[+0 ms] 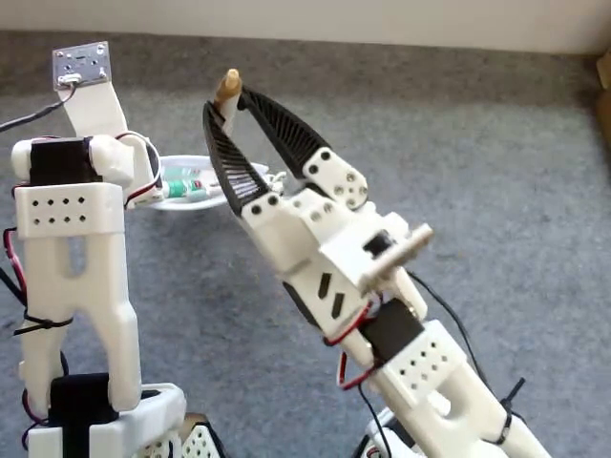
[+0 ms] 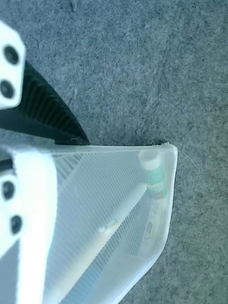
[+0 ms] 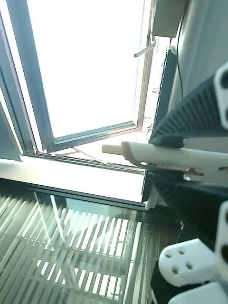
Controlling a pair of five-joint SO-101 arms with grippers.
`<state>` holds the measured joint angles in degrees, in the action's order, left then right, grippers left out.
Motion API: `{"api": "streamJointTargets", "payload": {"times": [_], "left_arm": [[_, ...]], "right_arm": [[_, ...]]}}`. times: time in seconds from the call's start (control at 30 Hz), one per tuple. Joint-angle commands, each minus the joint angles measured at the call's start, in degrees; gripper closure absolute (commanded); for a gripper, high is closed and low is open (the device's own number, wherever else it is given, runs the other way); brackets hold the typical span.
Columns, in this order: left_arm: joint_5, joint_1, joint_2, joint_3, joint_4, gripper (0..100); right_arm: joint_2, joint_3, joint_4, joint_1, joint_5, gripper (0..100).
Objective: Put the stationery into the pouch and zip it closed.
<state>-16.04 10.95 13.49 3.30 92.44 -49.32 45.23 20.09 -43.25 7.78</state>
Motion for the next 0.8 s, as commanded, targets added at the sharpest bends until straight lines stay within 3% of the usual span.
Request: {"api": "streamJointTargets", "payload": {"times": [0.0, 0.63, 0.77], "left_arm": [[0.53, 0.57, 0.84, -0.4, -0.44, 99], [0.53, 0.66, 0.84, -0.4, -0.44, 99], [0.53, 0.66, 0.84, -0.4, -0.53, 99]], "right_arm": [[2.51, -0.4, 1.8, 1.19, 0.35, 99.4], [5.49, 11.47, 0.92, 0.92, 0.26, 99.4], [5.49, 11.21, -8.92, 0.92, 0.26, 99.4]]}}
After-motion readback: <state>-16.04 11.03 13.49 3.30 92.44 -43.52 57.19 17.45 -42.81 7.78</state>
